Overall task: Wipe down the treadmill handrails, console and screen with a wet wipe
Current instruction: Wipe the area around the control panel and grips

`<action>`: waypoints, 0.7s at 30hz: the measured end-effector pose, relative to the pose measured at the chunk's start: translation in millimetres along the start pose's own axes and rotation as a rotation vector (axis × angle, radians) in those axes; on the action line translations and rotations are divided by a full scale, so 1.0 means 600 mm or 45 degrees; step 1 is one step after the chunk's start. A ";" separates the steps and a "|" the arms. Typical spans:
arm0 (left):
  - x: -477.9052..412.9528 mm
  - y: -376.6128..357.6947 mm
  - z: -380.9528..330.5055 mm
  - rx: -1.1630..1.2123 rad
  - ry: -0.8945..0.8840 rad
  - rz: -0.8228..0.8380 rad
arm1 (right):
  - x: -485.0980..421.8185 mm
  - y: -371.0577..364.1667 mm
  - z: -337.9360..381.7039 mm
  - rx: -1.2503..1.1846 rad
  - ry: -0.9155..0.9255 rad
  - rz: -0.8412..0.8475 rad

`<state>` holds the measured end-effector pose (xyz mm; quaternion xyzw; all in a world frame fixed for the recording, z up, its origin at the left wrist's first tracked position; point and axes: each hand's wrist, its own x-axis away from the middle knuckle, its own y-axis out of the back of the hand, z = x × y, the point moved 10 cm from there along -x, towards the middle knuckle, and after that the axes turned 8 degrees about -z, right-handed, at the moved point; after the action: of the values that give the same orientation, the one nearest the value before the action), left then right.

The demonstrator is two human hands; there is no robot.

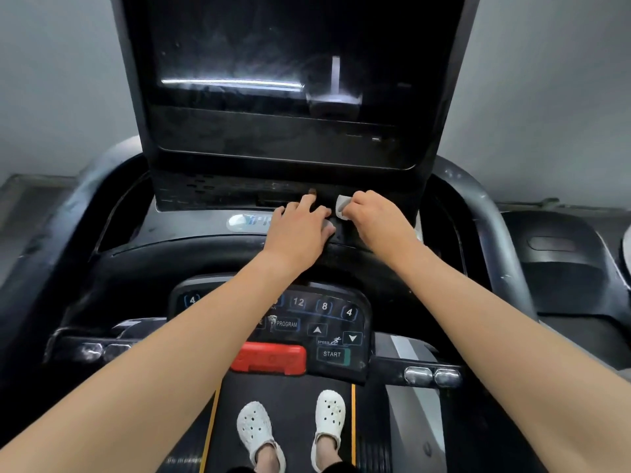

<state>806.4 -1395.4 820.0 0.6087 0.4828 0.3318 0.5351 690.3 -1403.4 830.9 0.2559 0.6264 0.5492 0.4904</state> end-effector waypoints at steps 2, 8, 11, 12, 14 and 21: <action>-0.001 -0.004 -0.001 0.010 -0.001 0.007 | 0.020 0.015 -0.023 -0.005 -0.045 -0.068; -0.002 -0.003 0.001 0.018 0.004 -0.014 | 0.045 0.029 -0.055 -0.075 -0.251 -0.131; -0.001 -0.001 0.001 0.011 0.009 -0.019 | 0.021 0.024 -0.023 -0.162 -0.204 -0.161; 0.000 0.000 0.000 0.003 0.003 -0.022 | 0.013 0.019 -0.010 -0.185 -0.191 -0.155; 0.000 -0.001 0.000 -0.006 -0.005 -0.019 | 0.001 0.012 0.005 -0.212 -0.187 -0.155; -0.002 -0.005 0.004 0.031 -0.002 -0.021 | 0.092 0.033 -0.119 -0.458 -0.994 -0.435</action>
<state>807.5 -1397.5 816.9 0.6115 0.4912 0.3211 0.5308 600.6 -1382.1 825.5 0.2477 0.3227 0.4230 0.8097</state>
